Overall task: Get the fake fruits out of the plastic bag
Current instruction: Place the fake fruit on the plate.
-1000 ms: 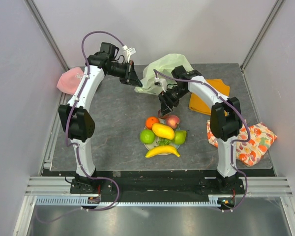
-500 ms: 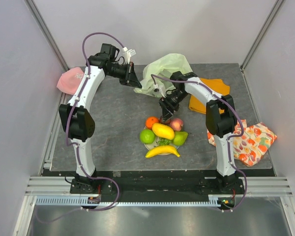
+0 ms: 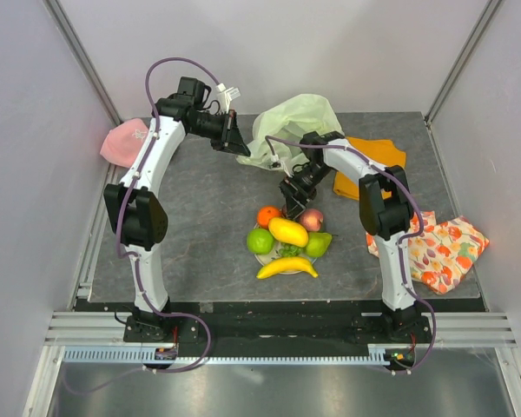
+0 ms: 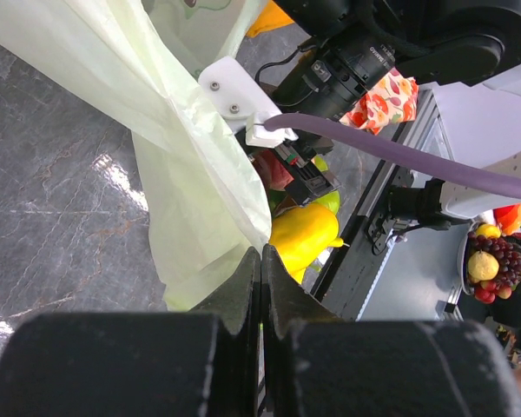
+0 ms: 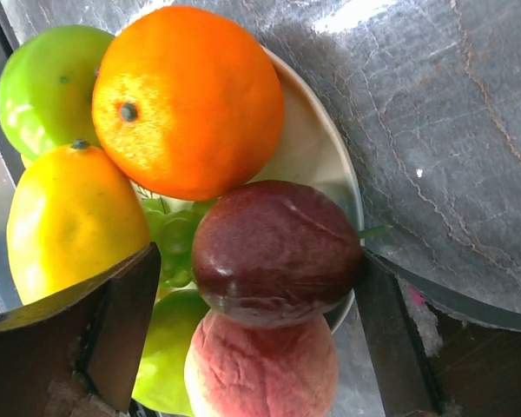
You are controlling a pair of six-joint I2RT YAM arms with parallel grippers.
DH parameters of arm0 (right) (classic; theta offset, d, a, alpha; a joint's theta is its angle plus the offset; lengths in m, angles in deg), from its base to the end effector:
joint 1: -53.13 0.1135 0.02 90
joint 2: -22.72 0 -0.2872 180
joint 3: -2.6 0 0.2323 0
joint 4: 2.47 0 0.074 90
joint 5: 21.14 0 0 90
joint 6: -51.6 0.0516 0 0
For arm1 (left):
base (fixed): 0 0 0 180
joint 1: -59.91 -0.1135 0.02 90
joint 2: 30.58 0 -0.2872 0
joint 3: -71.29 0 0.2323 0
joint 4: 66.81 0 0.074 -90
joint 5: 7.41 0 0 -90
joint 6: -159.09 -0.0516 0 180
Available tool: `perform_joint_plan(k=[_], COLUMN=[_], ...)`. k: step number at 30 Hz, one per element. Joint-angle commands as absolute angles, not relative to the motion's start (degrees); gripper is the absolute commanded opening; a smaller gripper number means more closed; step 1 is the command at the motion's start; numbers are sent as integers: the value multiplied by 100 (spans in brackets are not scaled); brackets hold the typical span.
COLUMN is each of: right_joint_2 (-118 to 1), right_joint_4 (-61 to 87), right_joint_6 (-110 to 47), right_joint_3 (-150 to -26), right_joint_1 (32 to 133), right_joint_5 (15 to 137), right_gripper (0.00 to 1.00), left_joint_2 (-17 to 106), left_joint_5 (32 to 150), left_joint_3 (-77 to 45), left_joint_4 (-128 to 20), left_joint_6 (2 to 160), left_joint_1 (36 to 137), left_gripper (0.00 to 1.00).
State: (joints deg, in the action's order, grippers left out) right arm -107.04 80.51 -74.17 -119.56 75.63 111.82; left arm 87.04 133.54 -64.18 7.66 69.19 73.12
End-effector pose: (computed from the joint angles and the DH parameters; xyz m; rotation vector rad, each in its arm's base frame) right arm 0.3864 0.1981 0.1918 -1.3852 2.4968 1.1177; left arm 0.4123 -0.1379 0.3502 0.6158 2.3497 -1.2215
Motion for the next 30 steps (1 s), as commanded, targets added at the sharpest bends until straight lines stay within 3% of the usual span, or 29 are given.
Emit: perform_joint_plan(k=[1,30], right_joint_2=[-10745,-10472], right_joint_4=[8097,8123], right_joint_6=[-7505,-7215], right_joint_3=[-12231,-13206], right_joint_1=[7572,7484], right_joint_5=[11272,11070], right_gripper=[98,98], left_joint_2=[8799,9045], left_joint_5=[13374,13594], left_joint_3=[-6426,-6646], left_joint_4=[757,713], left_joint_6=[6734,6751], left_joint_1=[7300,7292], left_gripper=[2,2])
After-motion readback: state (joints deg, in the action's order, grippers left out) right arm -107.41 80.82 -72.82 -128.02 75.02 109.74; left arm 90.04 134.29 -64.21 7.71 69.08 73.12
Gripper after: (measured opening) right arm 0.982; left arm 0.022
